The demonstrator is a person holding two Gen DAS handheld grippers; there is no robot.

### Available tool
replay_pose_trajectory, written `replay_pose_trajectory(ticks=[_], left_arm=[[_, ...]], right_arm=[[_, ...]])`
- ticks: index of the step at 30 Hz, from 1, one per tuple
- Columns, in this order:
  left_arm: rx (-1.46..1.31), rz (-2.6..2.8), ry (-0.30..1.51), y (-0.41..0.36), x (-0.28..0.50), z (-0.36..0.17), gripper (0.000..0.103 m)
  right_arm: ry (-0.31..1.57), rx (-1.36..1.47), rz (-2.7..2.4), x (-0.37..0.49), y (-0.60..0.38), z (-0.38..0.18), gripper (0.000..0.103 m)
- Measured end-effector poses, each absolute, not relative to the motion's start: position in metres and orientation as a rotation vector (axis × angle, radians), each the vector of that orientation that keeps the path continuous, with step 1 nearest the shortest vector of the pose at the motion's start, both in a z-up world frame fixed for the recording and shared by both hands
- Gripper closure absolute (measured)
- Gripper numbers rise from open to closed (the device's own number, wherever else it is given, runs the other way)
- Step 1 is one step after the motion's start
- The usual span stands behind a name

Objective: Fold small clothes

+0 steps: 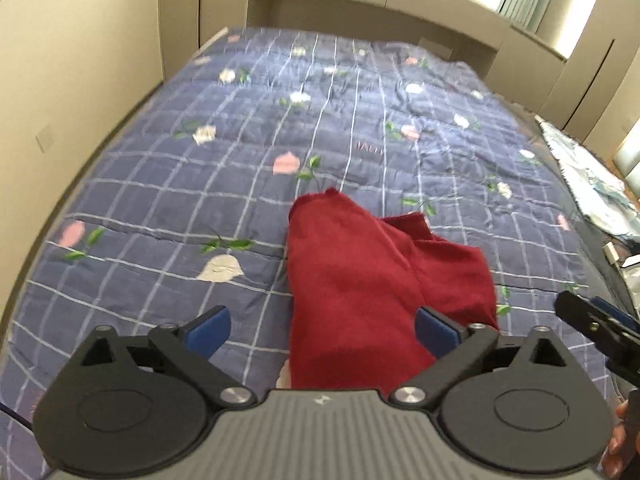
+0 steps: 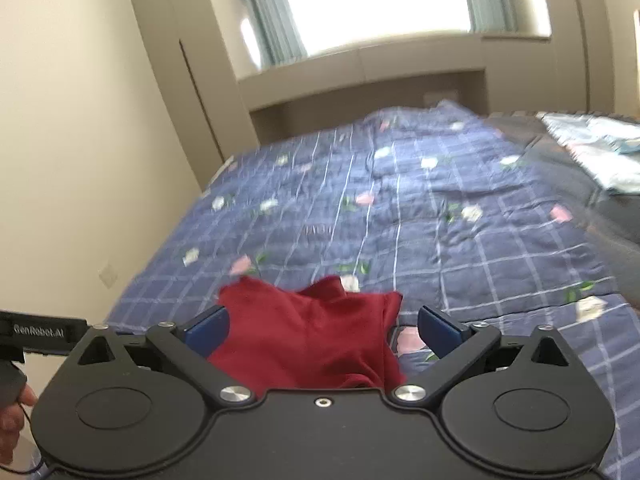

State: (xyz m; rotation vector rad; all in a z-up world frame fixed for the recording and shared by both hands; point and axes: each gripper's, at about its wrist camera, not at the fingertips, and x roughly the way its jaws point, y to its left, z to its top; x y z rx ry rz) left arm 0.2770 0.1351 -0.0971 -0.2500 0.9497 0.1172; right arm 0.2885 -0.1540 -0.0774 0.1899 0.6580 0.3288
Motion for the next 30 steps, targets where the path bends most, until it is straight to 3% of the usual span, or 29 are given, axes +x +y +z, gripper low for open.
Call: replay_pose_trajectory(ticks=[12,30], left_arm=[[-0.110,0.158,0.807,0.126,0.152,-0.023,0.000],[-0.054,0.193,0.854,0.141,0.061,-0.048,0.000]], right_arm=[[0.639,0.176,0.235,0.158,-0.161,-0.010,0.001],[0.813,0.119,0.211,0.075,-0.165,-0.047,0.001]])
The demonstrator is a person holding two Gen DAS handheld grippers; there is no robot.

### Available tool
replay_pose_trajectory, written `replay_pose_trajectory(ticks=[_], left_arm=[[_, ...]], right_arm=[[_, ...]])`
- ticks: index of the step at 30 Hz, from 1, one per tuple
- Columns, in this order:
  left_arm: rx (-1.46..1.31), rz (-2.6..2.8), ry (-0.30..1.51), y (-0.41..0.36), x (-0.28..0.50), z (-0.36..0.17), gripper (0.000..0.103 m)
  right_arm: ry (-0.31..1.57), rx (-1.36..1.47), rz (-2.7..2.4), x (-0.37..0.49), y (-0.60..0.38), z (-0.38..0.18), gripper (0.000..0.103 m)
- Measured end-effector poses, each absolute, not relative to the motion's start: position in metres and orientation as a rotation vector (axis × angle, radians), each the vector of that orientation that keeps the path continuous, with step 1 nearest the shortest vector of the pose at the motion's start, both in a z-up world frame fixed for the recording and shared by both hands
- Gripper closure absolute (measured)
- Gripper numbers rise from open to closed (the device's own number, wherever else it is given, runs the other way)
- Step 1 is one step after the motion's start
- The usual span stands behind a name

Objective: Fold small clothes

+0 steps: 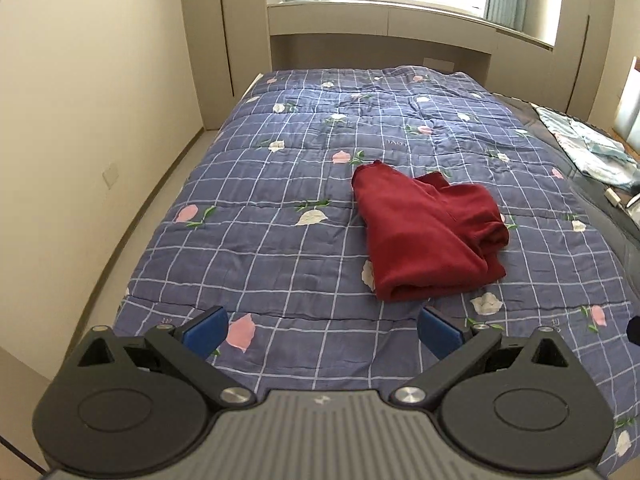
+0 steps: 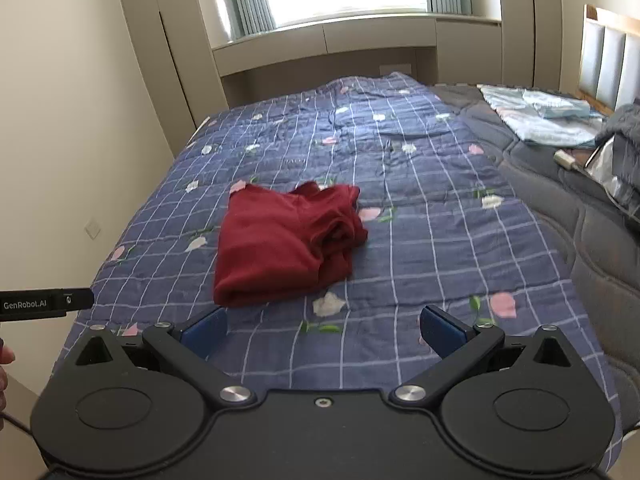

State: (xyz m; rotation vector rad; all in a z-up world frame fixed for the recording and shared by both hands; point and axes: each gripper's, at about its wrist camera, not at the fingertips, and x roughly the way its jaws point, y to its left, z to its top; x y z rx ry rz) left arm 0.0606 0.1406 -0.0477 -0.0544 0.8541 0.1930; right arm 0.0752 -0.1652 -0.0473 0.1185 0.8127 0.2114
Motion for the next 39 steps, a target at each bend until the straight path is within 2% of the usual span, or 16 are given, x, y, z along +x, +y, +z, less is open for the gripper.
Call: replay_pose_trajectory(ticks=[39], left_arm=[[-0.030,0.163,0.900,0.128,0.061,-0.059,0.000]], right_arm=[[0.846,0.132,0.211,0.083,-0.171,-0.053,0.001]])
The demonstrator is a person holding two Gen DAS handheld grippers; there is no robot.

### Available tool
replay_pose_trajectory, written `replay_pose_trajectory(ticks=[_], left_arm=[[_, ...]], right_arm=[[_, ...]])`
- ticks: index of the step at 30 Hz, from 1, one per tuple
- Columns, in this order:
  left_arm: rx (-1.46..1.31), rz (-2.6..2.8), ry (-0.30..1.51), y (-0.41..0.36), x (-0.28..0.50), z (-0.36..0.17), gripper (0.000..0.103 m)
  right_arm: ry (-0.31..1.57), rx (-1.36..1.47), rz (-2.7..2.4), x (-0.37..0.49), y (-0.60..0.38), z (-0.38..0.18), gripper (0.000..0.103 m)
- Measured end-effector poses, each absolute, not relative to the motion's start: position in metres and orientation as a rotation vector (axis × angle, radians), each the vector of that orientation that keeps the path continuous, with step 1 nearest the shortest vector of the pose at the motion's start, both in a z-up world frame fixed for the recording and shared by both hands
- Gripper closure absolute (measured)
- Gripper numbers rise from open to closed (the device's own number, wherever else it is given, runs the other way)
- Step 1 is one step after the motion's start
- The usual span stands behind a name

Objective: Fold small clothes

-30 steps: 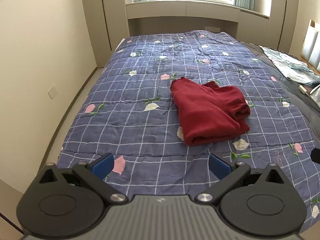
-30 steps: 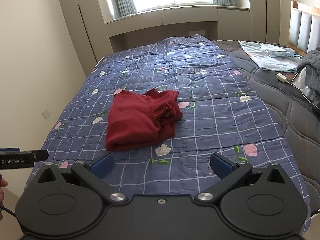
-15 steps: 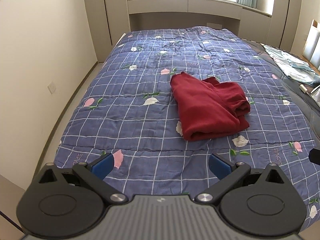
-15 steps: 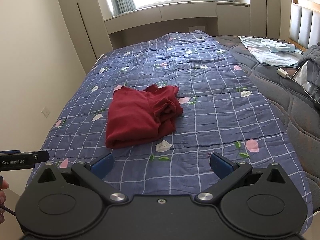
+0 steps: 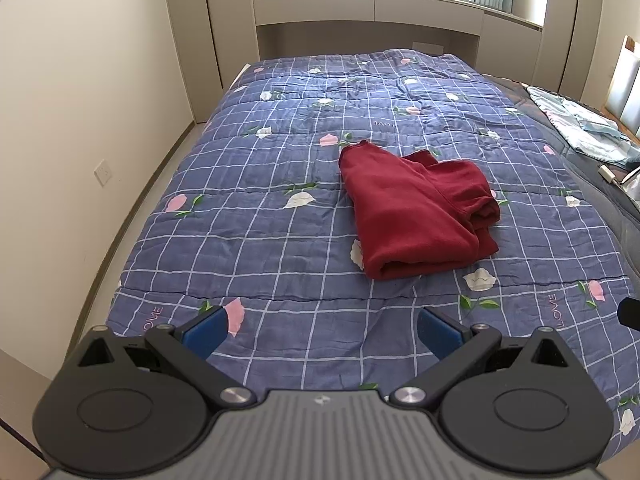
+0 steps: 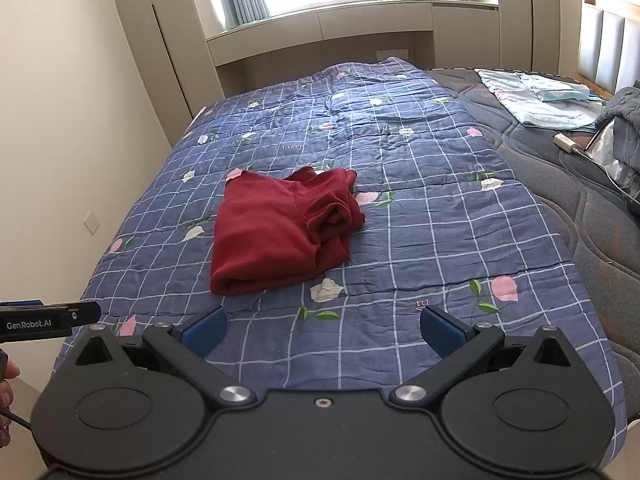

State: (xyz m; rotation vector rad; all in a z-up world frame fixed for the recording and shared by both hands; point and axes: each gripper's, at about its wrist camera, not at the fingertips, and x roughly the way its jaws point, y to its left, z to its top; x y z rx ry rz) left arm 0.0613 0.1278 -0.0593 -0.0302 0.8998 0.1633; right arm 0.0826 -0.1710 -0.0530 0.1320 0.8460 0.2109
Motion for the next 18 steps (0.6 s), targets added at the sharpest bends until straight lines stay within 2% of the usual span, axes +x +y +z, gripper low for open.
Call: replay_pose_trajectory(ticks=[18], left_arm=[[-0.030,0.163,0.916,0.1273,0.0639,-0.0629,0.000]], right_arm=[[0.860,0.137,0.215,0.0847,-0.1703,-0.0567,0.001]])
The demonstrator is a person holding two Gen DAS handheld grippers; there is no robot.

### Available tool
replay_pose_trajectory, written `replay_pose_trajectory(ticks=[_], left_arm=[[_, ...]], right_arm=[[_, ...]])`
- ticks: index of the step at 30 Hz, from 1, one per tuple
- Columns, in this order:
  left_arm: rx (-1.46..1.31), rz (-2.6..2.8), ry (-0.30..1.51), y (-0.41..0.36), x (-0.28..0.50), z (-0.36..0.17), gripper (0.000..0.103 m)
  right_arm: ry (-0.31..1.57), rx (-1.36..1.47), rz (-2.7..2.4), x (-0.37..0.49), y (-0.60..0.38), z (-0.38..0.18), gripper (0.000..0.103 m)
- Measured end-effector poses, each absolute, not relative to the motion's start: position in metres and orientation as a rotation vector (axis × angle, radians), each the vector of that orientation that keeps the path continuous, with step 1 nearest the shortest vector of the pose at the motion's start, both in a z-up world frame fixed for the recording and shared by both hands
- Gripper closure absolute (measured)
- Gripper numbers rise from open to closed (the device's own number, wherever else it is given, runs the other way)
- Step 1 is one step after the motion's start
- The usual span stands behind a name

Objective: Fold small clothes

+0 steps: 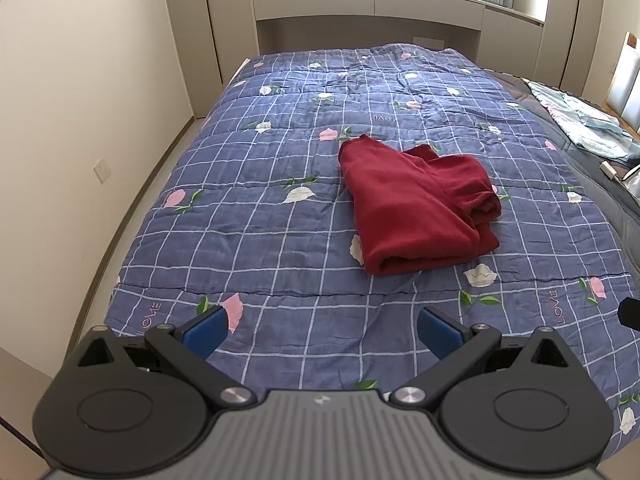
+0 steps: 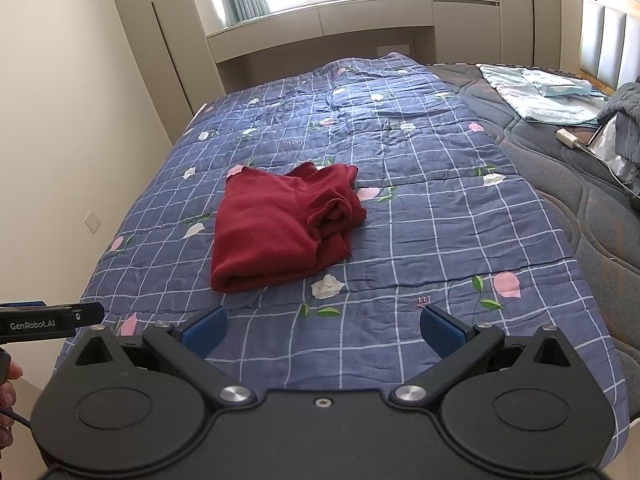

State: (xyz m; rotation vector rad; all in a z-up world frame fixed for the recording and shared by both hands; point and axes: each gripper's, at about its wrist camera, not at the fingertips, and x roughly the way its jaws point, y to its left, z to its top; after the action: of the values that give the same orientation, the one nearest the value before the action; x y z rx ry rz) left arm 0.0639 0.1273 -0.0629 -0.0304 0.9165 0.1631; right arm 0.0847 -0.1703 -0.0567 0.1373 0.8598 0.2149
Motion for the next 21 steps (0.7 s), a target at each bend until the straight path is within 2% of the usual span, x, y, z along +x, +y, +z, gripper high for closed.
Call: replay_pose_trajectory(ticks=[21], left_arm=[[0.037,0.185,0.987,0.118,0.080,-0.071,0.000]], right_arm=[[0.897,0.142,0.215,0.095,-0.175,-0.064,0.001]])
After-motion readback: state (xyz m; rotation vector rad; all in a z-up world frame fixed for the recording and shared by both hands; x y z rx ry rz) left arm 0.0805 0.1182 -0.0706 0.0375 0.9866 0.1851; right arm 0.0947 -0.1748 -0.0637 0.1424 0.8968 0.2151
